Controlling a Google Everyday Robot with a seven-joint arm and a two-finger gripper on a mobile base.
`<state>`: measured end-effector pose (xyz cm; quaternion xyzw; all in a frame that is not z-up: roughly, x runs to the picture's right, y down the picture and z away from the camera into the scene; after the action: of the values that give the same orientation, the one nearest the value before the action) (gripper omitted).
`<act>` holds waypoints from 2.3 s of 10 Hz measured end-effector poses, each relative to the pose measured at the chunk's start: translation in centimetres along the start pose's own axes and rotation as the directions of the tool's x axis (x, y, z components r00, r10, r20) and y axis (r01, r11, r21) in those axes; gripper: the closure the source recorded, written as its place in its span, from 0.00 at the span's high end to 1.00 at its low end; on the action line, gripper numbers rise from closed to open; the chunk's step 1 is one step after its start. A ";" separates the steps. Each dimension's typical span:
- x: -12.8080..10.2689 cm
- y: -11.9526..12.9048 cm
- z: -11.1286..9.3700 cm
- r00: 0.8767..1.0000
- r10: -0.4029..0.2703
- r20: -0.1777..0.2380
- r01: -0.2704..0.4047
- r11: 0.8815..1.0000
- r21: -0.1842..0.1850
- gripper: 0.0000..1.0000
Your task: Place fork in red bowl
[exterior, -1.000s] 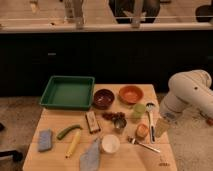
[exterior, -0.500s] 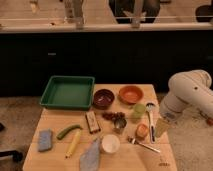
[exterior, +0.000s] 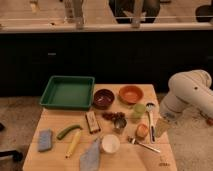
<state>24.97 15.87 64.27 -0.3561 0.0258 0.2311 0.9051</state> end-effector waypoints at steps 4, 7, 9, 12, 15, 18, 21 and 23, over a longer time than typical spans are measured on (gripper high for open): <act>0.0 0.0 0.0 1.000 0.000 0.000 0.000 1.000 0.000 0.80; 0.0 0.0 0.0 1.000 0.000 0.000 0.000 1.000 0.000 0.80; 0.0 0.0 0.0 1.000 0.000 0.000 0.000 1.000 0.000 0.80; -0.1 0.6 0.0 1.000 -0.011 -0.006 0.011 1.000 -0.004 0.80; 0.6 2.5 0.2 0.999 -0.019 -0.026 0.018 1.000 -0.014 0.80; 0.9 4.3 0.3 0.999 -0.019 -0.038 0.019 1.000 -0.010 0.80; 0.6 6.2 1.4 0.996 -0.033 -0.078 0.032 0.999 -0.024 0.80; 0.1 7.0 3.3 0.990 -0.044 -0.133 0.036 0.997 -0.066 0.80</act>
<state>21.66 22.55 62.27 -0.3996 0.0720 0.1890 0.8941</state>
